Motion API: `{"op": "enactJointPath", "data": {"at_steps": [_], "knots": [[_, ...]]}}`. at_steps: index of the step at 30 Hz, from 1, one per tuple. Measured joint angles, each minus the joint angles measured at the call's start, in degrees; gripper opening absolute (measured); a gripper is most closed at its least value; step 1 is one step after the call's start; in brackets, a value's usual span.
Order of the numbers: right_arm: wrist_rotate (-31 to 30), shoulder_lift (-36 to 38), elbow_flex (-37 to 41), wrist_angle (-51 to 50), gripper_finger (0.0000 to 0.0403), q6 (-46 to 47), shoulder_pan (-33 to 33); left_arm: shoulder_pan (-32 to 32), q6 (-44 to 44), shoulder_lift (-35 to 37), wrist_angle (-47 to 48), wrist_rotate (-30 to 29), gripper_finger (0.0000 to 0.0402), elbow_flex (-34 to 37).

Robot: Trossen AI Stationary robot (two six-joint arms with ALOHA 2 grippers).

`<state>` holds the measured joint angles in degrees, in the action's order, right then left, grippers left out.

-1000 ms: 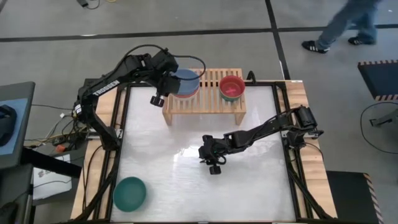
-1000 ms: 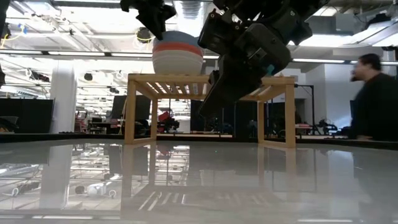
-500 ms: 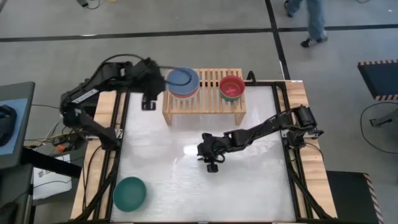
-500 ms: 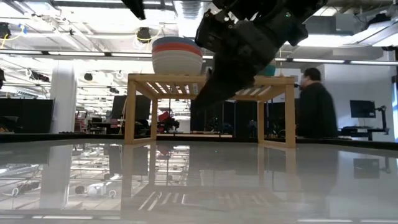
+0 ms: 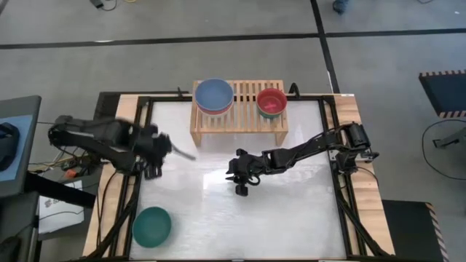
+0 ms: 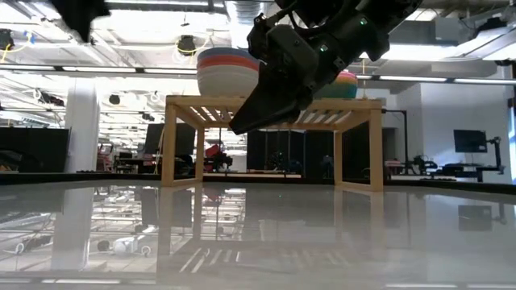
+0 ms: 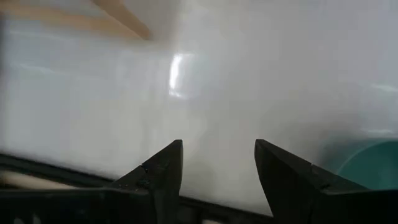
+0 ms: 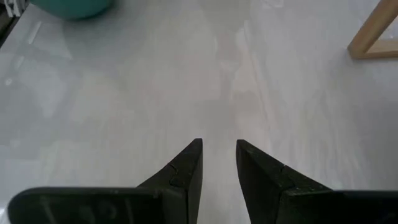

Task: Place and stack bowls onto a shelf
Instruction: Stack the green bowl on top of the blue bowl

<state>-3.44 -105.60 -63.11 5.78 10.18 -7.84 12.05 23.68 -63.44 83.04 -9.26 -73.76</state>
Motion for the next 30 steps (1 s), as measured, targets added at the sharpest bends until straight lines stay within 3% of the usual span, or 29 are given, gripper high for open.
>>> {"op": "enactJointPath", "data": {"at_steps": [3, 6, 10, 12, 20, 30], "knots": [[-0.02, 0.0, 0.0, -0.15, 0.0123, 0.65, 0.11, 6.92, 7.12, 3.55, -8.09, 0.76, 0.0184, 12.44], [-1.04, 0.0, 0.0, -0.21, 0.0123, 2.43, 0.48, 11.5, 11.03, 4.69, -17.79, 6.24, 0.0184, 21.98], [-2.37, -0.02, 0.0, -0.21, 0.0123, 4.46, 0.96, 15.82, 14.2, 4.25, -29.3, 16.04, 0.0184, 29.96], [-3.95, -0.02, 0.0, -0.22, 0.0123, 4.93, 0.94, 18.17, 16.14, 3.65, -32.92, 17.59, 0.0184, 32.74], [-4.42, -0.02, 0.0, -0.32, 0.0123, 7.84, 1.36, 25.48, 18.99, 2.34, -34.6, 14.36, 0.0184, 35.72], [-4.47, -0.04, 0.0, -0.76, 0.0123, 9.44, 1.32, 27.72, 14.86, 2.4, -36.25, 15.15, 0.0184, 35.63]]}}
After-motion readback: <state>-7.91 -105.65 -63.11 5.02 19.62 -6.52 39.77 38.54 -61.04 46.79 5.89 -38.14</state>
